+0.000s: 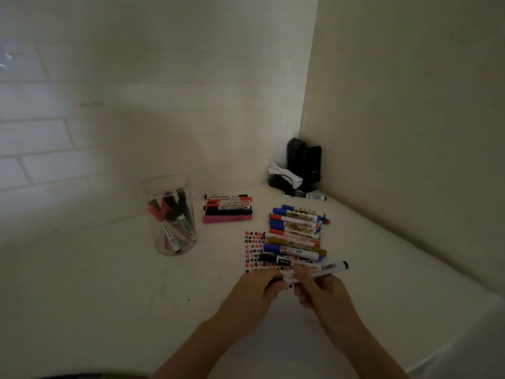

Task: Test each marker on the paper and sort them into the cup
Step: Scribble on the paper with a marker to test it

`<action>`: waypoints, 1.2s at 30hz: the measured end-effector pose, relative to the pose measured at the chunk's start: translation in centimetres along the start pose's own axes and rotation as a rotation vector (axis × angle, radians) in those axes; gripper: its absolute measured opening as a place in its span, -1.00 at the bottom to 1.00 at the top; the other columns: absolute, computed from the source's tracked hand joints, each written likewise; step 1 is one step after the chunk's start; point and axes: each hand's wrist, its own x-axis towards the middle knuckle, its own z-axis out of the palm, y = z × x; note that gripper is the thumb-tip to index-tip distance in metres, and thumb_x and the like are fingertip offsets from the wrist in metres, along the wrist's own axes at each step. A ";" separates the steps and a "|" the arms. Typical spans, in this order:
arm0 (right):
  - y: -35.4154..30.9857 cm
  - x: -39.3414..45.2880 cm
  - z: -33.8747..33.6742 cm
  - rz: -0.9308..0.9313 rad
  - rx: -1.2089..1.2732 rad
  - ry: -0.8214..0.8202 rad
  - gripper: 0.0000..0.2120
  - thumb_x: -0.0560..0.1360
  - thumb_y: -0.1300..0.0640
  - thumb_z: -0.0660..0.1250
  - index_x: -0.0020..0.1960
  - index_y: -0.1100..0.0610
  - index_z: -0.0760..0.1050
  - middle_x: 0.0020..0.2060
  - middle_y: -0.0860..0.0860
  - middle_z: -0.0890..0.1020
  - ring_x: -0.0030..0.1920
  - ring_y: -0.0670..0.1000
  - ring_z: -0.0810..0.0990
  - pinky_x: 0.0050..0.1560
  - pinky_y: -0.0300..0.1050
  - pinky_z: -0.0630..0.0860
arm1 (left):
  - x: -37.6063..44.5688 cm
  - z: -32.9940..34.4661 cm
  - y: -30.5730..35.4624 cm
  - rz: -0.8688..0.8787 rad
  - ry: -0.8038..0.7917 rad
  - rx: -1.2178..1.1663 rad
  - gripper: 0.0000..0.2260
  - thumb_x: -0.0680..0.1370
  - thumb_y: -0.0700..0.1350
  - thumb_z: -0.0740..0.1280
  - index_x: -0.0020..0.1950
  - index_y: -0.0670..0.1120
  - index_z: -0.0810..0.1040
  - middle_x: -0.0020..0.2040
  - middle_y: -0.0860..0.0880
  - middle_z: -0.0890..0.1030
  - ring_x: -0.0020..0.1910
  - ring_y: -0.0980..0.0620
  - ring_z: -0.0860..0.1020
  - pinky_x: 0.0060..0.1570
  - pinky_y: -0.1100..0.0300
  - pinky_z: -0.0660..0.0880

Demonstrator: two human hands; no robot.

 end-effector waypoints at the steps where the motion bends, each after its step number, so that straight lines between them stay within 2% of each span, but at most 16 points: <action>1: 0.0 -0.2 -0.1 -0.012 -0.009 -0.001 -0.71 0.50 0.04 0.34 -0.25 0.23 0.63 -0.44 0.11 0.61 -0.46 -0.02 0.48 -0.40 -0.18 0.41 | -0.1 -0.4 0.2 -0.012 -0.048 -0.038 -0.85 0.63 -0.05 0.20 -0.03 -0.04 0.53 -0.26 0.14 0.48 -0.32 0.23 0.41 -0.24 0.44 0.31; 5: -0.1 -0.8 -0.2 -0.059 -0.035 -0.020 -0.70 0.50 0.04 0.33 -0.30 0.19 0.62 -0.47 0.11 0.58 -0.48 -0.01 0.44 -0.44 -0.17 0.36 | 0.0 -1.7 0.4 -0.079 -0.196 -0.113 -0.81 0.63 -0.01 0.19 -0.13 0.01 0.51 -0.30 0.15 0.49 -0.36 0.24 0.41 -0.28 0.43 0.32; 7: -0.1 -0.8 -0.1 -0.068 -0.032 -0.025 -0.71 0.50 0.05 0.33 -0.30 0.20 0.62 -0.48 0.10 0.57 -0.48 -0.01 0.42 -0.45 -0.17 0.35 | 0.1 -2.0 0.5 -0.134 -0.229 -0.163 -0.80 0.63 0.01 0.19 -0.14 0.03 0.52 -0.31 0.14 0.51 -0.39 0.24 0.40 -0.31 0.40 0.33; 10: -0.4 -0.8 0.2 -0.081 -0.013 -0.039 -0.71 0.48 0.02 0.34 -0.26 0.22 0.61 -0.45 0.12 0.58 -0.45 0.01 0.43 -0.44 -0.17 0.37 | 0.0 -2.3 0.2 -0.175 -0.228 -0.231 -0.80 0.62 0.00 0.21 -0.11 -0.01 0.57 -0.29 0.05 0.54 -0.36 0.16 0.43 -0.29 0.26 0.40; 12: -0.7 -0.9 0.4 -0.068 0.061 -0.094 -0.72 0.44 0.00 0.34 -0.17 0.23 0.62 -0.38 0.14 0.59 -0.40 0.01 0.48 -0.39 -0.18 0.44 | -0.2 -2.4 0.2 -0.273 -0.128 -0.427 -0.83 0.59 -0.01 0.26 -0.07 -0.02 0.61 -0.31 0.03 0.52 -0.34 0.13 0.43 -0.27 0.24 0.40; 15: -0.9 -1.4 0.5 0.113 0.319 -0.253 -0.75 0.47 0.06 0.33 0.02 0.20 0.64 -0.23 0.15 0.63 -0.30 0.01 0.55 -0.26 -0.11 0.51 | -0.4 -2.9 -0.4 -0.575 0.113 -1.025 -0.76 0.49 0.00 0.34 -0.06 -0.18 0.59 -0.37 0.00 0.39 -0.37 0.11 0.35 -0.27 0.24 0.36; 16: -1.0 -1.7 0.5 0.161 0.339 -0.302 -0.76 0.49 0.07 0.31 0.04 0.17 0.65 -0.17 0.14 0.66 -0.26 0.02 0.58 -0.22 -0.07 0.52 | -0.5 -3.2 -0.6 -0.630 0.179 -1.123 -0.70 0.44 0.00 0.36 -0.03 -0.23 0.56 -0.37 0.00 0.34 -0.38 0.11 0.32 -0.29 0.25 0.35; 19: -0.9 -1.8 0.4 0.164 0.108 -0.358 -0.78 0.50 0.07 0.31 0.06 0.15 0.61 -0.07 0.14 0.69 -0.14 0.08 0.66 -0.10 -0.06 0.58 | -0.7 -3.7 -0.7 -0.655 0.228 -1.050 -0.62 0.41 0.04 0.38 0.01 -0.25 0.58 -0.35 -0.01 0.39 -0.36 0.11 0.36 -0.21 0.24 0.37; 22: -1.4 -1.8 1.6 0.123 -0.147 -0.387 -0.78 0.56 0.05 0.26 0.10 0.19 0.47 -0.20 0.09 0.70 -0.22 0.05 0.65 -0.10 -0.10 0.59 | -0.8 -3.7 0.3 -0.571 0.135 -0.798 -0.79 0.56 0.05 0.27 0.07 0.03 0.64 -0.17 0.06 0.64 -0.10 0.02 0.57 0.02 0.17 0.48; 24: -2.1 -1.9 2.4 0.053 -0.256 -0.406 -0.78 0.58 -0.03 0.20 0.09 0.09 0.49 -0.34 0.03 0.62 -0.34 -0.02 0.55 -0.26 -0.15 0.50 | -0.7 -3.8 0.8 -0.512 0.064 -0.843 -0.76 0.63 0.01 0.17 0.16 0.06 0.60 0.01 0.05 0.67 0.07 0.03 0.60 0.12 0.11 0.51; 26: -2.6 -1.8 2.6 -0.003 -0.281 -0.415 -0.73 0.57 -0.07 0.16 -0.06 0.04 0.56 -0.42 -0.01 0.52 -0.42 -0.07 0.44 -0.33 -0.23 0.38 | -0.7 -4.4 1.4 -0.483 0.047 -1.001 -0.71 0.66 -0.05 0.09 0.23 -0.05 0.56 0.12 -0.04 0.64 0.12 0.00 0.60 0.07 0.13 0.52; 28: -2.7 -1.9 2.6 -0.050 -0.305 -0.408 -0.64 0.57 -0.08 0.14 -0.22 0.09 0.57 -0.45 -0.02 0.48 -0.47 -0.12 0.37 -0.34 -0.29 0.33 | -0.8 -4.7 1.6 -0.442 0.088 -1.047 -0.70 0.66 -0.08 0.08 0.18 -0.14 0.56 0.11 -0.08 0.64 0.09 -0.01 0.60 -0.01 0.19 0.52; 31: -2.3 -2.2 2.9 -0.176 -0.394 -0.322 -0.56 0.53 -0.13 0.14 -0.26 0.17 0.57 -0.49 -0.04 0.49 -0.48 -0.13 0.38 -0.35 -0.32 0.33 | -1.0 -4.3 1.7 -0.404 0.201 -1.112 -0.70 0.64 -0.09 0.11 0.05 -0.22 0.57 0.00 -0.09 0.65 0.00 0.01 0.61 -0.04 0.21 0.53; 34: -2.1 -1.8 3.0 -0.306 -0.518 -0.214 -0.54 0.48 -0.23 0.11 -0.37 0.07 0.50 -0.52 -0.07 0.48 -0.50 -0.16 0.39 -0.37 -0.32 0.34 | -0.7 -3.4 2.7 -0.457 0.249 -1.197 -0.69 0.65 -0.10 0.11 0.05 -0.27 0.56 -0.02 -0.14 0.65 0.02 -0.02 0.62 0.05 0.14 0.55; 36: -1.8 -1.8 2.4 -0.370 -0.615 -0.172 -0.61 0.50 -0.22 0.13 -0.36 -0.04 0.50 -0.52 -0.10 0.51 -0.49 -0.14 0.44 -0.38 -0.33 0.36 | -0.3 -3.3 2.4 -0.516 0.271 -1.148 -0.72 0.65 -0.09 0.13 -0.02 -0.21 0.56 -0.07 -0.13 0.64 -0.02 0.02 0.62 0.06 0.17 0.53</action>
